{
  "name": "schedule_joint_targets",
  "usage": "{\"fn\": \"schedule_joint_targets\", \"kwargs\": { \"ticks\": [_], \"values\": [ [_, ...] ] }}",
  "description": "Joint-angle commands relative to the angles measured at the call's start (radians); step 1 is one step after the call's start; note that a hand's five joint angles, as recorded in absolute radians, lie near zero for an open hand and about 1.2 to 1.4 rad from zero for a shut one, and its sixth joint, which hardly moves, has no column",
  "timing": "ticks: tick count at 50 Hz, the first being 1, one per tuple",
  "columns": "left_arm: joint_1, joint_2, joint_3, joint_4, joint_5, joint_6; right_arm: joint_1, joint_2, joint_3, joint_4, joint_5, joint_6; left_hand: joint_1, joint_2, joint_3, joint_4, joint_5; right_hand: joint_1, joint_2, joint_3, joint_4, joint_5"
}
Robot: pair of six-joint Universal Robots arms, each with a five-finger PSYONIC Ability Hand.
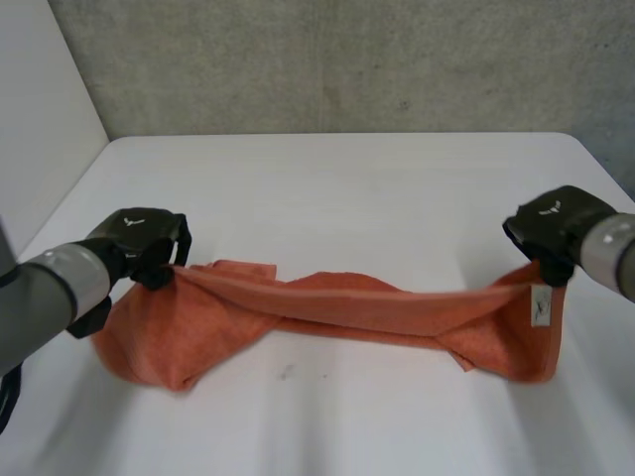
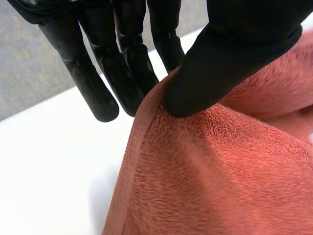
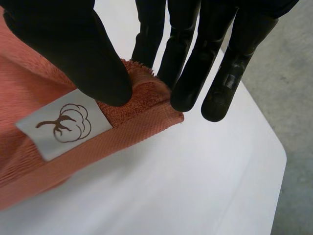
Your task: Fold the laundry
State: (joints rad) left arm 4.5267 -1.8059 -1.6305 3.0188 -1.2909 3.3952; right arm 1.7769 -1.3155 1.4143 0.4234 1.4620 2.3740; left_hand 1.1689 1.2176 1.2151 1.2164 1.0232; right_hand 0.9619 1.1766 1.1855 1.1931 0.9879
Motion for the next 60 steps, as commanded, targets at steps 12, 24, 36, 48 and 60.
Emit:
{"fn": "schedule_joint_targets", "kwargs": {
  "ticks": [12, 24, 36, 48, 60],
  "values": [
    [-0.032, -0.009, 0.612, 0.525, -0.196, 0.018, 0.078, 0.101, -0.614, -0.724, 0.146, 0.103, 0.227, 0.179, 0.181, 0.180, 0.198, 0.434, 0.220, 0.211, 0.203, 0.234],
    [0.031, 0.048, 0.272, 0.328, -0.208, -0.069, 0.069, -0.088, -0.070, -0.750, 0.080, 0.123, 0.227, 0.179, 0.181, 0.180, 0.198, 0.434, 0.220, 0.211, 0.203, 0.234],
    [0.017, -0.024, -0.149, 0.377, -0.171, -0.094, 0.062, -0.114, 0.339, -0.736, -0.014, 0.254, 0.227, 0.179, 0.181, 0.180, 0.198, 0.434, 0.220, 0.211, 0.203, 0.234],
    [0.032, -0.095, -0.215, 0.374, -0.168, 0.004, -0.024, -0.103, 0.390, -0.709, -0.022, 0.306, -0.163, -0.211, -0.209, -0.210, -0.192, 0.434, 0.220, 0.211, 0.203, 0.234],
    [0.052, -0.087, -0.230, 0.371, -0.165, 0.072, -0.157, -0.099, 0.387, -0.676, -0.031, 0.298, -0.447, -0.496, -0.494, -0.495, -0.476, 0.434, 0.220, 0.211, 0.203, 0.234]
  ]
}}
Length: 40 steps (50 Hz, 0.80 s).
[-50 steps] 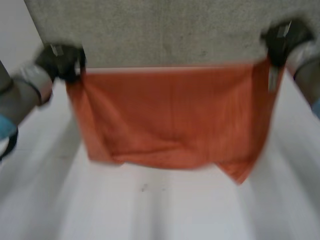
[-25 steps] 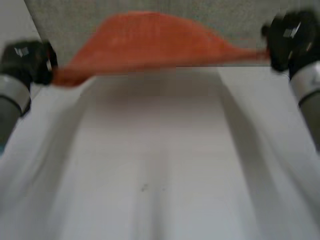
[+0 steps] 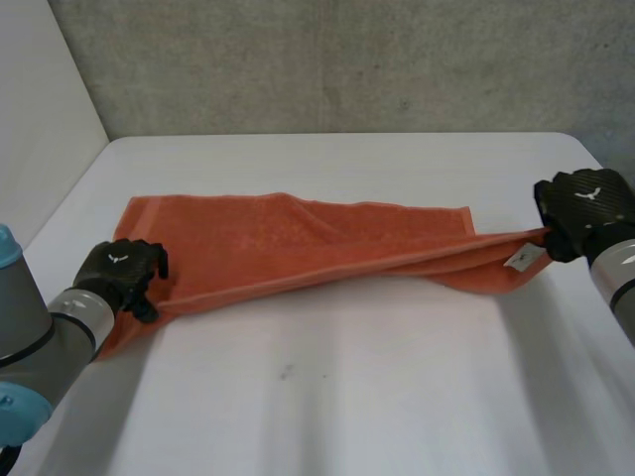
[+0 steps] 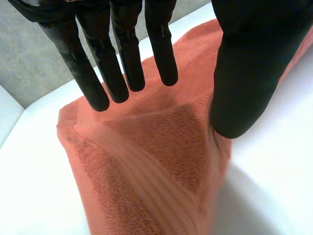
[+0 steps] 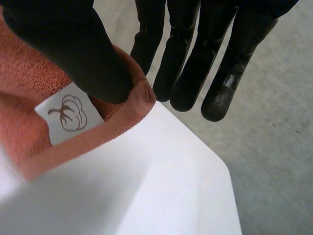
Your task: Fold the laundry
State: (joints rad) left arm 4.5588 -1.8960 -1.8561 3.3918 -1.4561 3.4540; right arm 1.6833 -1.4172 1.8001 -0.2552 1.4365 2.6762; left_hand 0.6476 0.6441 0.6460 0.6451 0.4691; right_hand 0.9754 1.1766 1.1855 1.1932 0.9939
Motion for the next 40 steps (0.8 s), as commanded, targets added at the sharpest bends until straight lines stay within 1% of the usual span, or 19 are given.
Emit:
{"fn": "schedule_joint_targets", "kwargs": {
  "ticks": [1, 9, 14, 20, 22, 23, 25, 26, 27, 28, 29, 30, 34, 35, 36, 40],
  "values": [
    [0.028, 0.005, -0.008, -0.002, -0.001, 0.013, -0.072, 0.003, 0.002, 0.002, -0.005, -0.006, 0.074, 0.077, 0.075, 0.076, 0.078, 0.421, 0.220, 0.211, 0.203, 0.228],
    [0.045, 0.008, -0.041, -0.003, -0.001, 0.016, -0.083, 0.004, -0.001, -0.006, -0.005, -0.009, 0.094, 0.098, 0.096, 0.097, 0.098, 0.421, 0.220, 0.211, 0.203, 0.228],
    [0.051, 0.043, -0.064, -0.009, -0.001, 0.013, -0.086, 0.006, 0.002, -0.006, -0.005, -0.009, 0.177, 0.180, 0.178, 0.179, 0.181, 0.421, 0.220, 0.211, 0.203, 0.228],
    [0.045, 0.123, -0.091, -0.074, 0.002, 0.005, -0.080, 0.004, 0.018, -0.007, -0.005, -0.007, 0.191, 0.195, 0.193, 0.194, 0.195, 0.421, 0.220, 0.211, 0.203, 0.228],
    [0.039, 0.190, -0.126, -0.115, 0.032, 0.004, -0.077, 0.004, 0.022, -0.009, -0.007, -0.006, 0.148, 0.151, 0.149, 0.150, 0.152, 0.421, 0.220, 0.211, 0.203, 0.228],
    [0.039, 0.190, -0.126, -0.115, 0.033, 0.004, -0.077, 0.004, 0.022, -0.009, -0.007, -0.006, 0.147, 0.151, 0.149, 0.150, 0.151, 0.421, 0.220, 0.211, 0.203, 0.228],
    [0.035, 0.230, -0.161, -0.123, 0.112, 0.004, -0.077, 0.004, 0.024, -0.009, -0.008, -0.006, 0.074, 0.078, 0.076, 0.077, 0.078, 0.421, 0.220, 0.211, 0.203, 0.228],
    [0.035, 0.230, -0.161, -0.123, 0.112, 0.004, -0.077, 0.004, 0.024, -0.009, -0.008, -0.006, 0.074, 0.077, 0.075, 0.076, 0.078, 0.421, 0.220, 0.211, 0.203, 0.228],
    [0.035, 0.238, -0.173, -0.124, 0.158, 0.004, -0.077, 0.004, 0.024, -0.010, -0.008, -0.006, 0.045, 0.048, 0.046, 0.047, 0.049, 0.421, 0.220, 0.211, 0.203, 0.228],
    [0.035, 0.238, -0.173, -0.124, 0.158, 0.004, -0.077, 0.004, 0.024, -0.010, -0.008, -0.006, 0.044, 0.048, 0.046, 0.047, 0.048, 0.421, 0.220, 0.211, 0.203, 0.228],
    [0.035, 0.238, -0.181, -0.124, 0.184, 0.005, -0.077, 0.004, 0.024, -0.010, -0.016, -0.006, -0.002, 0.001, 0.000, 0.000, 0.002, 0.421, 0.220, 0.211, 0.203, 0.228],
    [0.043, 0.238, -0.184, -0.124, 0.203, 0.007, -0.077, 0.004, 0.025, -0.010, -0.022, -0.007, -0.003, 0.001, -0.001, 0.000, 0.001, 0.421, 0.220, 0.211, 0.203, 0.228],
    [0.054, 0.230, -0.184, -0.123, 0.200, 0.010, -0.077, 0.006, 0.027, -0.009, -0.036, -0.007, -0.017, -0.014, -0.016, -0.015, -0.013, 0.421, 0.220, 0.211, 0.203, 0.228],
    [0.055, 0.226, -0.186, -0.121, 0.198, 0.016, -0.077, 0.006, 0.027, -0.009, -0.037, -0.007, -0.067, -0.063, -0.065, -0.064, -0.063, 0.421, 0.220, 0.211, 0.203, 0.228],
    [0.055, 0.226, -0.186, -0.121, 0.198, 0.016, -0.077, 0.006, 0.027, -0.009, -0.037, -0.007, -0.067, -0.064, -0.065, -0.065, -0.063, 0.421, 0.220, 0.211, 0.203, 0.228],
    [0.060, 0.180, -0.187, -0.117, 0.201, 0.017, -0.077, 0.004, 0.031, -0.010, -0.037, -0.007, -0.094, -0.090, -0.092, -0.091, -0.090, 0.421, 0.220, 0.211, 0.203, 0.228]
  ]
}}
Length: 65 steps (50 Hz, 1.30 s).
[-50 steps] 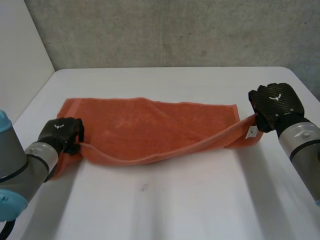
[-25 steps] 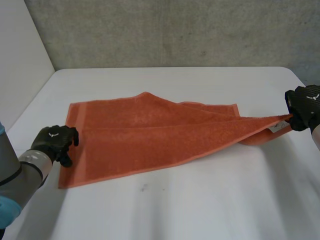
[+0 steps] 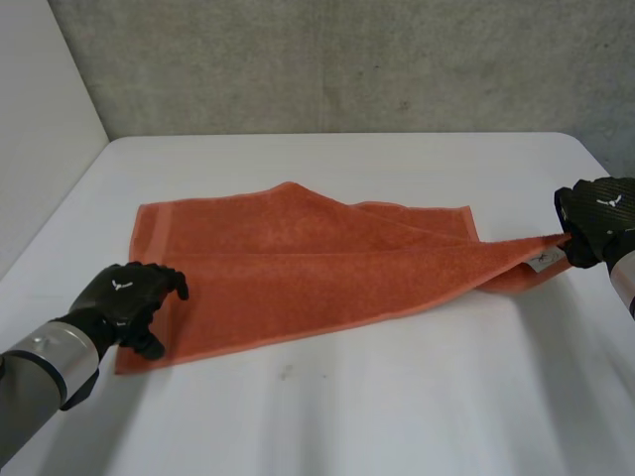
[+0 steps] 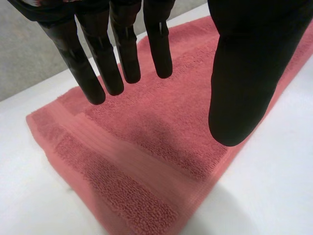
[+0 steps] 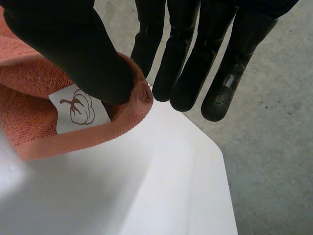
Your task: Fold the laundry
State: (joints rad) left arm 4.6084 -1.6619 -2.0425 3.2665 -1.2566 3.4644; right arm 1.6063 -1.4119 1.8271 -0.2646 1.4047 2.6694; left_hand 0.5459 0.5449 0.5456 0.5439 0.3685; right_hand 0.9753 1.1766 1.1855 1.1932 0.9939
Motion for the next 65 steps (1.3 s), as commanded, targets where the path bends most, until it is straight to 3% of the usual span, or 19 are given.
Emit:
{"fn": "schedule_joint_targets", "kwargs": {
  "ticks": [1, 22, 65],
  "values": [
    [0.012, -0.068, 0.001, 0.012, 0.003, 0.008, 0.000, 0.001, 0.006, -0.001, -0.006, 0.000, 0.005, 0.006, 0.006, 0.007, 0.008, 0.421, 0.220, 0.211, 0.203, 0.228],
    [0.012, -0.148, -0.045, 0.147, -0.040, 0.045, 0.001, 0.011, 0.009, -0.002, -0.023, 0.000, -0.062, -0.061, -0.062, -0.060, -0.059, 0.421, 0.220, 0.211, 0.203, 0.228],
    [0.013, -0.269, 0.057, 0.194, -0.075, 0.101, 0.004, 0.021, 0.024, -0.019, -0.024, -0.028, -0.036, -0.035, -0.036, -0.034, -0.033, 0.421, 0.220, 0.211, 0.203, 0.228]
  ]
}}
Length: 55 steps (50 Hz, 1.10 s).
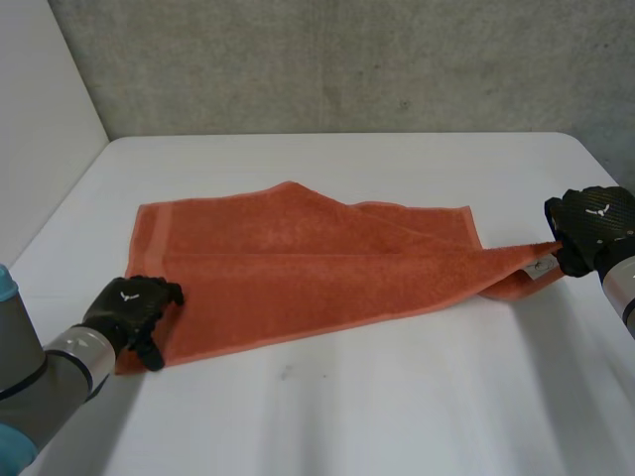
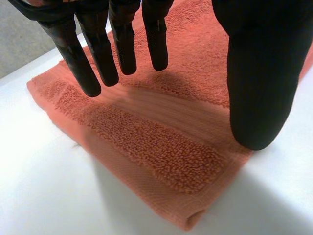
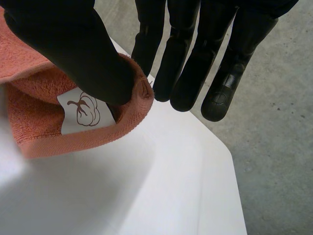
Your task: Fold the laundry
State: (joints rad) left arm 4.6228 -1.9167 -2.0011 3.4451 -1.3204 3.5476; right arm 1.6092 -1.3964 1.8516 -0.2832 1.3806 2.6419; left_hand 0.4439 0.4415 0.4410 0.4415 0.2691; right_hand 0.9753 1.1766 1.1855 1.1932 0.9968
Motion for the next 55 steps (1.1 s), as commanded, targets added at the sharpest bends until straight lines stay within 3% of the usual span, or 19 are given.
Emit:
{"fn": "schedule_joint_targets", "kwargs": {
  "ticks": [1, 18, 37, 39, 41, 46, 55],
  "values": [
    [-0.001, -0.015, 0.016, 0.016, -0.011, 0.017, 0.000, 0.013, 0.000, 0.001, 0.000, 0.000, 0.066, 0.069, 0.069, 0.069, 0.066, 0.421, 0.220, 0.211, 0.203, 0.225],
    [0.001, -0.030, 0.044, 0.029, -0.014, 0.019, 0.002, 0.030, 0.000, 0.001, -0.002, 0.000, 0.104, 0.107, 0.107, 0.107, 0.105, 0.421, 0.220, 0.211, 0.203, 0.225],
    [0.001, -0.031, 0.059, 0.060, -0.020, 0.019, 0.002, 0.030, 0.000, 0.001, -0.002, 0.000, 0.407, 0.409, 0.410, 0.409, 0.407, 0.421, 0.220, 0.211, 0.203, 0.225],
    [0.001, -0.031, 0.058, 0.049, -0.022, 0.019, 0.000, 0.030, 0.000, 0.001, -0.002, 0.000, 0.398, 0.400, 0.401, 0.400, 0.398, 0.421, 0.220, 0.211, 0.203, 0.225],
    [-0.005, -0.016, 0.039, 0.029, -0.017, 0.017, -0.002, 0.030, -0.002, 0.001, -0.002, 0.000, 0.150, 0.152, 0.153, 0.152, 0.150, 0.421, 0.220, 0.211, 0.203, 0.225],
    [-0.012, 0.082, -0.050, -0.027, 0.004, 0.014, -0.003, 0.030, -0.003, 0.001, -0.005, 0.000, -0.062, -0.060, -0.059, -0.060, -0.062, 0.421, 0.220, 0.211, 0.203, 0.225],
    [-0.001, 0.071, -0.081, 0.012, 0.032, 0.017, 0.002, 0.031, -0.002, 0.001, -0.014, -0.002, -0.078, -0.075, -0.075, -0.075, -0.077, 0.421, 0.220, 0.211, 0.203, 0.225]
  ]
}}
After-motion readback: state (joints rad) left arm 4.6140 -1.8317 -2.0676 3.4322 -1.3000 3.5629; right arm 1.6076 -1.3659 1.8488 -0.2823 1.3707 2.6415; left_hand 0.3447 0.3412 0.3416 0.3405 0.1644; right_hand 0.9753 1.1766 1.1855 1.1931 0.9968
